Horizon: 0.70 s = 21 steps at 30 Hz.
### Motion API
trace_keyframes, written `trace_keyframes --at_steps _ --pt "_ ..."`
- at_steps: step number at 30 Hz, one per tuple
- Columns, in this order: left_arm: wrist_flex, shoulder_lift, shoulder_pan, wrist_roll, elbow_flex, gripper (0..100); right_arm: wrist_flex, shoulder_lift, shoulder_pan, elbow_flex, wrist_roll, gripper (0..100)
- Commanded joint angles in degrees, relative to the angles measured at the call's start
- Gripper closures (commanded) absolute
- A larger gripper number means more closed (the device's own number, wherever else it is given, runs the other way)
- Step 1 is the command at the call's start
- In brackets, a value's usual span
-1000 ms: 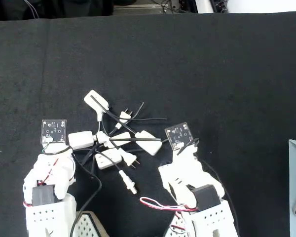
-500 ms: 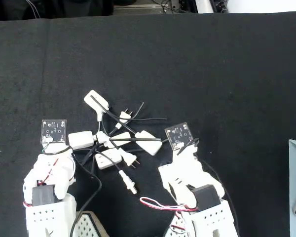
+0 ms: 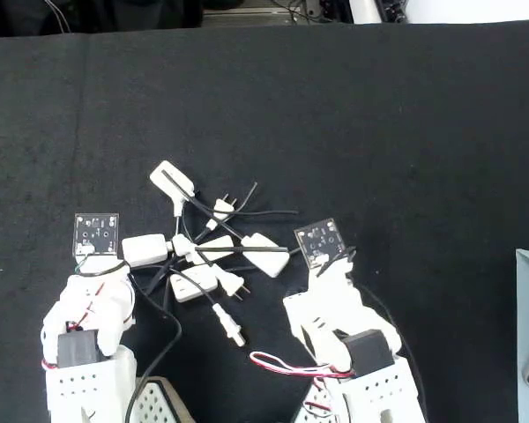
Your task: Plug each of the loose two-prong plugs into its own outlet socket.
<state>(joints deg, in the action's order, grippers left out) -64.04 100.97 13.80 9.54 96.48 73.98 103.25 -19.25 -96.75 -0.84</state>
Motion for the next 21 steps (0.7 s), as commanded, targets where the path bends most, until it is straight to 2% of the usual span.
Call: trace_keyframes --at_steps 1,4,8,12,16,21 --pt "0.62 0.18 -0.84 0.26 1.01 97 0.35 4.18 0.53 0.31 0.35 98.5" --pt "0.18 -0.09 -1.98 0.26 1.01 97 0.35 4.18 -1.32 0.31 0.26 98.5" --pt "-5.80 0.44 -1.80 0.53 0.57 97 0.35 4.18 -6.68 0.31 0.26 98.5" --pt "-5.80 0.44 -1.01 0.62 -3.21 97 0.00 4.18 -8.62 0.31 0.09 98.5" --pt "-5.63 0.44 -0.48 0.62 -8.84 97 -0.09 4.26 -5.80 2.15 0.35 98.4" --pt "-4.75 0.53 0.04 0.26 -13.58 97 -0.09 4.26 5.45 4.70 0.35 98.4"
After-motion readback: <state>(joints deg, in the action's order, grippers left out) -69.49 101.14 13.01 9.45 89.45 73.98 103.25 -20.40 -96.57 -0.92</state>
